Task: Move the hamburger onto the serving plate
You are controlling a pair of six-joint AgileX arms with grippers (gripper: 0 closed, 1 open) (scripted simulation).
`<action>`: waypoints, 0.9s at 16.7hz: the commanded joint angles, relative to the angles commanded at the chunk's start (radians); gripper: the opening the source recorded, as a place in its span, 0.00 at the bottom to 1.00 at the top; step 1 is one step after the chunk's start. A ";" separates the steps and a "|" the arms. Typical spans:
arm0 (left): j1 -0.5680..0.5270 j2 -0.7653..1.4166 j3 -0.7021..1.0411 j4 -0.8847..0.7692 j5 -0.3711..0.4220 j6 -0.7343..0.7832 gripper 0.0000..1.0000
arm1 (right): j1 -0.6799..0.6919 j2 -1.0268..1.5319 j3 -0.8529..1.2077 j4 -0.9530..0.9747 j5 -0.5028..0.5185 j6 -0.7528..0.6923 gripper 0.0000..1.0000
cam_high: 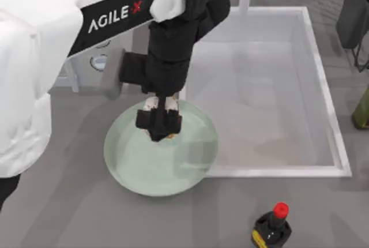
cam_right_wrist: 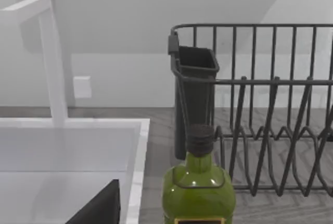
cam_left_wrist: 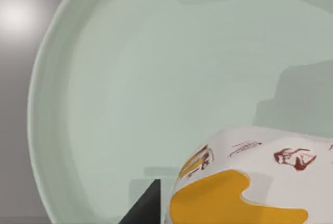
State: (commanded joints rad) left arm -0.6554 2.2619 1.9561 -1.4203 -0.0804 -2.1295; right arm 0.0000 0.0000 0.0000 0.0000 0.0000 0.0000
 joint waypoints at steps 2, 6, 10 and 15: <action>-0.007 0.004 0.012 0.001 -0.003 -0.029 0.00 | 0.000 0.000 0.000 0.000 0.000 0.000 1.00; -0.002 -0.001 0.009 0.001 -0.001 -0.026 0.00 | 0.000 0.000 0.000 0.000 0.000 0.000 1.00; -0.002 0.000 -0.059 0.073 -0.003 -0.021 0.00 | 0.000 0.000 0.000 0.000 0.000 0.000 1.00; 0.000 0.007 -0.160 0.177 -0.004 -0.022 0.00 | 0.000 0.000 0.000 0.000 0.000 0.000 1.00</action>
State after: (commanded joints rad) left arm -0.6556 2.2693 1.7963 -1.2434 -0.0841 -2.1511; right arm 0.0000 0.0000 0.0000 0.0000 0.0000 0.0000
